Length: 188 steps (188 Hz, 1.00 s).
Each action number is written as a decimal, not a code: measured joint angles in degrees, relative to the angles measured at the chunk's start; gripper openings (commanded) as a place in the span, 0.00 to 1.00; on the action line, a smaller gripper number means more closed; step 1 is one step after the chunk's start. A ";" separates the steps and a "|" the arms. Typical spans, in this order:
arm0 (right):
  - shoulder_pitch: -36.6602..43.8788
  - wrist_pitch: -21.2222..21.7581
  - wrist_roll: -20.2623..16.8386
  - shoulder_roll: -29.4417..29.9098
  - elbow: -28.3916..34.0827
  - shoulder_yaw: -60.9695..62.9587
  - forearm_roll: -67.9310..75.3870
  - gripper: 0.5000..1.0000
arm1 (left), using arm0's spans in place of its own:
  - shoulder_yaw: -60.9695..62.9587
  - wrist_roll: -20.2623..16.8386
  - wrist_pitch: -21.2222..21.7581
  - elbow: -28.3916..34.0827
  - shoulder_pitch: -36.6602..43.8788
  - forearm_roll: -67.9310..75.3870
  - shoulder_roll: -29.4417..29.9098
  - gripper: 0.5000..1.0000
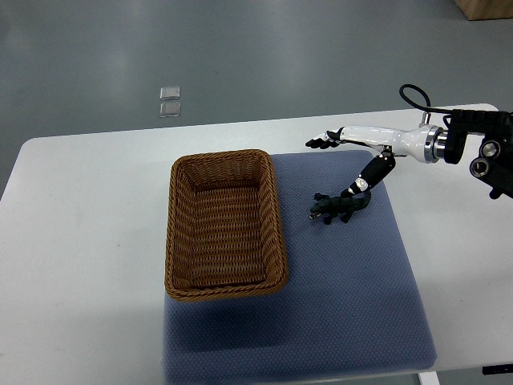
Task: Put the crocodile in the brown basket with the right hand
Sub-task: 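Reach the right hand down over the green toy crocodile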
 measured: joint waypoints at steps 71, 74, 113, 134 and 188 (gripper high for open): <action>6.12 -11.86 1.95 0.69 0.09 -17.66 -6.48 0.86 | 0.00 0.00 0.00 0.00 0.00 0.00 0.00 1.00; 6.14 -12.01 1.97 0.75 0.08 -17.81 -6.85 0.86 | 0.00 0.00 0.00 0.00 0.00 0.00 0.00 1.00; 6.19 -13.69 2.00 0.99 -0.01 -19.04 -10.56 0.86 | 0.00 0.00 0.00 0.00 0.00 0.00 0.00 1.00; 6.19 -15.67 1.90 1.00 -0.24 -20.00 -13.36 0.86 | 0.00 0.00 0.00 0.00 0.00 0.00 0.00 1.00; 6.34 -20.51 1.88 1.71 -0.62 -23.35 -16.94 0.86 | 0.00 0.00 0.00 0.00 0.00 0.01 0.00 1.00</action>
